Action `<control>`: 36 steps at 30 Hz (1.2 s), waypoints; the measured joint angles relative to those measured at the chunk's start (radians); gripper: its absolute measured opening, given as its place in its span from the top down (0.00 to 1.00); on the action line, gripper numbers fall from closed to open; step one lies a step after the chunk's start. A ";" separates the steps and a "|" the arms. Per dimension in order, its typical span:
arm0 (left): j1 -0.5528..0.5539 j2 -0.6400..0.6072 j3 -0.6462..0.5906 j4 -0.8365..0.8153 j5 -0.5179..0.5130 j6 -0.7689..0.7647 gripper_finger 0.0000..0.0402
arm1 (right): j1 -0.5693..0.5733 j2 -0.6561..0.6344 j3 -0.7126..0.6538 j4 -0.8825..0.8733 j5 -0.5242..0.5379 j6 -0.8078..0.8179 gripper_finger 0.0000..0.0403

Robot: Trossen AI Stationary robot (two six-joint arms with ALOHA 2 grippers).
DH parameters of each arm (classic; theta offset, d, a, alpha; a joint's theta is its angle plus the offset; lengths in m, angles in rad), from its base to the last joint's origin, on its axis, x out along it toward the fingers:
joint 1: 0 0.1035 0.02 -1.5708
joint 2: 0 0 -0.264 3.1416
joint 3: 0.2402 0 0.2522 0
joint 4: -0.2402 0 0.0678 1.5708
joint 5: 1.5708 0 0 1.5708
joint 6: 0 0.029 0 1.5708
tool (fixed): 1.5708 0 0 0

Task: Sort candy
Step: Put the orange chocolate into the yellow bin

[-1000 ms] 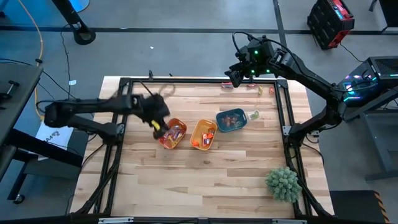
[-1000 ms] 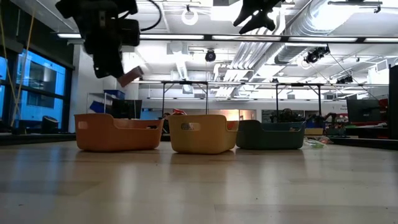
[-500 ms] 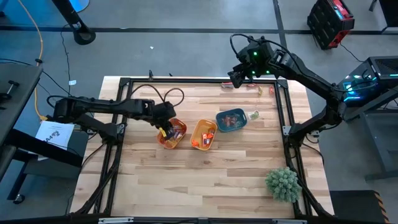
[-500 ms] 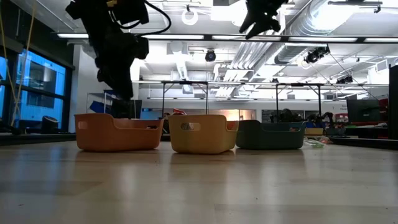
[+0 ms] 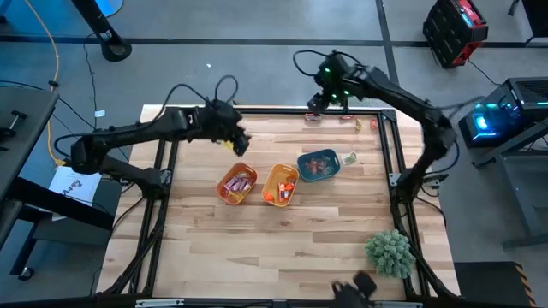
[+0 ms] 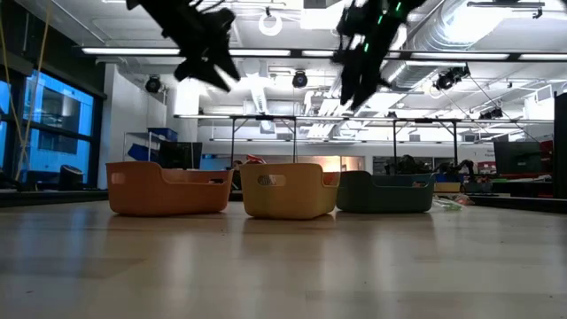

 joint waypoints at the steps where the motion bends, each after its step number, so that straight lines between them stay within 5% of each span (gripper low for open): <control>1: 0.008 0.000 0.007 0.032 0.000 -0.001 0.54 | -0.020 0.036 0.000 0.012 -0.004 -0.009 0.56; 11: 0.008 0.000 0.045 0.162 0.002 -0.065 0.54 | -0.111 0.367 0.000 0.023 -0.033 -0.133 0.56; 24: 0.008 0.000 0.045 0.159 -0.011 -0.115 0.54 | -0.110 0.496 0.002 0.106 0.070 -0.214 0.57; 27: 0.008 0.000 0.045 0.159 -0.012 -0.115 0.54 | -0.098 0.498 0.002 0.092 0.063 -0.222 0.67; 31: 0.011 0.000 0.045 0.160 -0.020 -0.114 0.54 | -0.068 0.462 -0.002 0.070 0.041 -0.249 0.93; 36: 0.027 -0.001 0.045 0.160 -0.047 -0.077 0.54 | -0.035 0.350 -0.001 0.020 0.003 -0.254 0.96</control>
